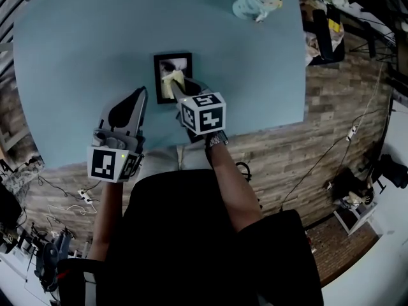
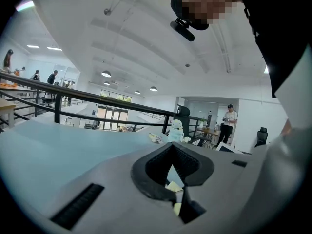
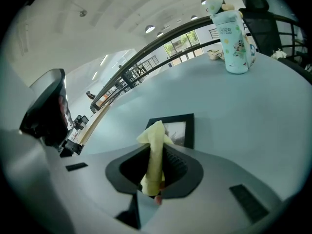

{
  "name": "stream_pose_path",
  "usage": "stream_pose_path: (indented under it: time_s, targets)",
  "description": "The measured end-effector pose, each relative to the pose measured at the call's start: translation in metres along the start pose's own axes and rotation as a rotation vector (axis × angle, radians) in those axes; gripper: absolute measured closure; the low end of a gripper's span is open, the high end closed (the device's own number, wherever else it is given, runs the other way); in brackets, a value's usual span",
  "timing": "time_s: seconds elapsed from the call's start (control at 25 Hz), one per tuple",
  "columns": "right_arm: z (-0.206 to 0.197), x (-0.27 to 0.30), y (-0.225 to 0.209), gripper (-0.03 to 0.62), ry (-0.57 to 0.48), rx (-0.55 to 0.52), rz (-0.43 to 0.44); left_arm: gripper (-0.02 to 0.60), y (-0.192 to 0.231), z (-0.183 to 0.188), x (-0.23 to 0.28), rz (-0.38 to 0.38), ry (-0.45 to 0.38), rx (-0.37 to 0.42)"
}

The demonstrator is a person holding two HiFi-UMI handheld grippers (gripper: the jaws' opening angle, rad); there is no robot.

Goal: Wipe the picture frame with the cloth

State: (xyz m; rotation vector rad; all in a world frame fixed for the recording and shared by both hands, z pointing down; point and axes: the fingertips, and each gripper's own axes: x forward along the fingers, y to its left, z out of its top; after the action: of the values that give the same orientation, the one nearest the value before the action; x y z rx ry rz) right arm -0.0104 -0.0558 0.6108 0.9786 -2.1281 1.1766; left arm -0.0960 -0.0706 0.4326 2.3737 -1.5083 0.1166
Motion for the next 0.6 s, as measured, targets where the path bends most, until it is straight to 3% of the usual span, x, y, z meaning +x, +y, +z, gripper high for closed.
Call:
stream_pose_path:
  time_s: [0.6]
  targets:
    - [0.004, -0.039, -0.040, 0.537, -0.078, 0.086, -0.101, 0.584, -0.023, 0.001, 0.017, -0.108, 0.018, 0.007]
